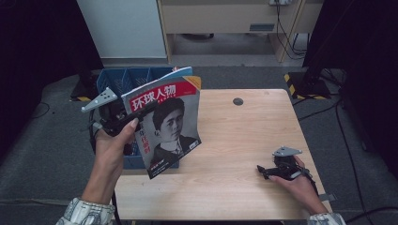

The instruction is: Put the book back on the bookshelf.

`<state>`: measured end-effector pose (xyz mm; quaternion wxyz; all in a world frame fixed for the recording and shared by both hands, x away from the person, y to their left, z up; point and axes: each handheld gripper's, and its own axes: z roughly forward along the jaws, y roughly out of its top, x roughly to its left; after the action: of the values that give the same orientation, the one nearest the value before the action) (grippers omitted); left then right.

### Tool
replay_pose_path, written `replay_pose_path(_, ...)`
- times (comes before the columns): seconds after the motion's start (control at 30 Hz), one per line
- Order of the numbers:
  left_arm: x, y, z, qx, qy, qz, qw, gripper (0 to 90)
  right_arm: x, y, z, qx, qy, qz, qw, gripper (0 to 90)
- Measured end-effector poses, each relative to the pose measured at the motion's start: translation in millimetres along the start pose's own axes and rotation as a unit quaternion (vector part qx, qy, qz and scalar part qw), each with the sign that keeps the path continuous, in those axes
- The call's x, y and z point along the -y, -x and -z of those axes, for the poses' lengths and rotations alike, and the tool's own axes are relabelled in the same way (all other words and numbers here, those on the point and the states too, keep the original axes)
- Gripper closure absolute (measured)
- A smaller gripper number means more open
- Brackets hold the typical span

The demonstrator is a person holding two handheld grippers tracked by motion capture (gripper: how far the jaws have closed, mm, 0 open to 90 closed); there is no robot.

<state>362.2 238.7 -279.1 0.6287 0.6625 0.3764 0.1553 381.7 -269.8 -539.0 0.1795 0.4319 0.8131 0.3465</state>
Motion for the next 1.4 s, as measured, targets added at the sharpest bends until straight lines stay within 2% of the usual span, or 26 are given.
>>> replay_pose_path(0.37, -1.5, -12.5, 20.9, -0.026, 0.016, 0.008, 0.9995, 86.7, 0.0, -0.1, 0.1, 0.0, -0.001, -0.001, 1.0, 6.6)
replay_pose_path(0.7, -1.4, -27.1, 44.2, -0.049, 0.035, 0.023, 0.998, 86.7, 0.0, 0.2, 0.1, 0.0, -0.001, 0.001, 1.0, 6.6)
replay_pose_path(0.93, -0.7, -36.4, 57.5, -0.064, 0.033, 0.02, 0.9972, 86.7, 0.0, 0.0, 0.2, 0.0, -0.001, 0.0, 1.0, 6.6)
replay_pose_path(1.0, -0.3, -40.1, 62.0, -0.07, 0.036, 0.025, 0.9966, 86.7, 0.1, 0.0, 0.2, 0.0, -0.001, 0.0, 1.0, 6.7)
replay_pose_path(1.4, -0.5, -55.0, 82.6, -0.101, 0.041, 0.026, 0.9937, 86.7, 0.0, 0.2, 0.1, 0.0, -0.001, 0.001, 1.0, 6.7)
